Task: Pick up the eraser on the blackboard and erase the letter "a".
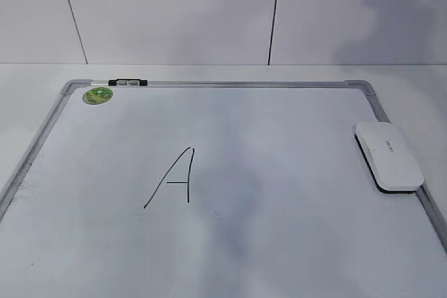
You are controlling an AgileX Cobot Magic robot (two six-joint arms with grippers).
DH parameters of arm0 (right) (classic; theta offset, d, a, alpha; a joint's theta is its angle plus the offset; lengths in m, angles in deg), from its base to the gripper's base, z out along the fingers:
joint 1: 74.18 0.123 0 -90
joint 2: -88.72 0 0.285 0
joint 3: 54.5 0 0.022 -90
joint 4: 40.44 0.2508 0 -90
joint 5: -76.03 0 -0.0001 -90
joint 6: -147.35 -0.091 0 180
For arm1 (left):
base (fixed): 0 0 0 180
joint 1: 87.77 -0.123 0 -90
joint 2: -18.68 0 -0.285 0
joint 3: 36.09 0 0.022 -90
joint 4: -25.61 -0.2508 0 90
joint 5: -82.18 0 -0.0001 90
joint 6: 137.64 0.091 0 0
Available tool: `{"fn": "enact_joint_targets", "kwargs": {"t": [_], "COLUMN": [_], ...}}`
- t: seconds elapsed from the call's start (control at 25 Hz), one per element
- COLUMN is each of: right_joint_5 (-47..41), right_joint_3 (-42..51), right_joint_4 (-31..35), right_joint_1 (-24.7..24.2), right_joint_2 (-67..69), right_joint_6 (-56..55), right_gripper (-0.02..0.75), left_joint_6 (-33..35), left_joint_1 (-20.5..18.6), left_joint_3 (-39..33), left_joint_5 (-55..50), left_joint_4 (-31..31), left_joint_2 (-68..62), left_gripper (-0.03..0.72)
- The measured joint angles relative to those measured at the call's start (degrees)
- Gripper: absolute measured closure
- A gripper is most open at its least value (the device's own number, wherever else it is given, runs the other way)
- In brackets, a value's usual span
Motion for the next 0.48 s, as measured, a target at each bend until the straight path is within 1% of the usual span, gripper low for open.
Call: {"fn": "enact_joint_targets", "kwargs": {"t": [0.2,0.36,0.48], "right_joint_5": [-0.3,-0.5,-0.6], "right_joint_3": [0.0,3.1,7.2], "right_joint_4": [1.1,2.7,3.5], "right_joint_1": [0.0,0.0,0.0], "right_joint_2": [-5.1,-10.8,-15.8], "right_joint_6": [-0.1,-0.1,-0.1], "right_gripper": [0.145,0.145,0.145], "left_joint_6": [0.0,-0.1,-0.2], "left_joint_1": [0.0,0.1,2.4], "left_joint_3": [-0.1,-0.1,-0.1], "left_joint_5": [-5.9,-10.0,-10.8], "left_joint_4": [0.0,0.0,0.0], "left_joint_2": [7.9,13.2,17.2], "left_gripper": [0.349,0.349,0.349]}}
